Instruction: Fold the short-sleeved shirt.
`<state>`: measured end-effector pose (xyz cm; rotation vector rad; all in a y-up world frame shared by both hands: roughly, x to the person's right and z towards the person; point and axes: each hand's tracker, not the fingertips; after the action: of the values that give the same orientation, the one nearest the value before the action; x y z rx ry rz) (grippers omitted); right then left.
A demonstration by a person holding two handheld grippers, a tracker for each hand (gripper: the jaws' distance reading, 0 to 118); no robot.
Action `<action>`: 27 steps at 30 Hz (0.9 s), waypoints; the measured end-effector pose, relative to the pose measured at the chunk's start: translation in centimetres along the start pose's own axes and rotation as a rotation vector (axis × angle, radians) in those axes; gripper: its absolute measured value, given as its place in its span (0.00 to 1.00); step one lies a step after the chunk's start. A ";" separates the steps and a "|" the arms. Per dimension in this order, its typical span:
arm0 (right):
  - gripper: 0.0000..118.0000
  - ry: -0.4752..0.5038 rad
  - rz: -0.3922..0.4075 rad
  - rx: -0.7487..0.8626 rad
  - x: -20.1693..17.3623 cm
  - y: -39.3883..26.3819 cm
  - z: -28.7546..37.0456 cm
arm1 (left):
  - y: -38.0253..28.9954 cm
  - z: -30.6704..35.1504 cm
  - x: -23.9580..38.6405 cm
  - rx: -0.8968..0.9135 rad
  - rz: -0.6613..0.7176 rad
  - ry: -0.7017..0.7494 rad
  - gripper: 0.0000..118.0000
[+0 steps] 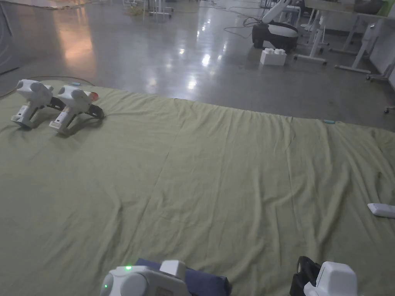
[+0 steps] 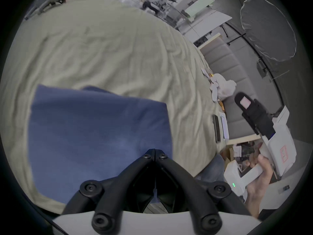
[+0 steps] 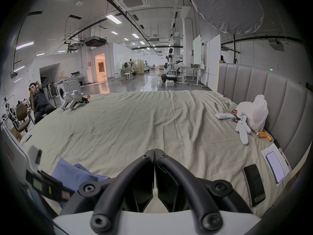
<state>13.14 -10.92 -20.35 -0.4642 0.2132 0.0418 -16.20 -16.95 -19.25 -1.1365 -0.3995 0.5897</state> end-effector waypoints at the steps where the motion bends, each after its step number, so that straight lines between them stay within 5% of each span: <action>1: 0.00 -0.002 0.003 -0.002 0.0 0.0 0.0 | -0.3 -1.0 0.1 -0.008 -0.012 -0.009 0.01; 9: 0.00 -0.002 0.004 -0.003 -0.3 0.1 0.1 | -1.7 -4.8 0.4 0.132 -0.030 0.033 0.01; 14: 0.00 -0.002 0.017 0.029 -0.5 0.7 0.5 | -1.4 -1.4 1.0 0.223 -0.140 0.039 0.01; 27: 0.00 -0.100 0.034 0.323 -3.1 5.2 0.8 | 1.9 11.5 4.2 0.975 -0.490 0.591 0.01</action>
<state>9.81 -5.83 -21.29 -0.1358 0.1261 0.0622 -20.01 -5.46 -16.68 -0.2085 0.1408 -0.0374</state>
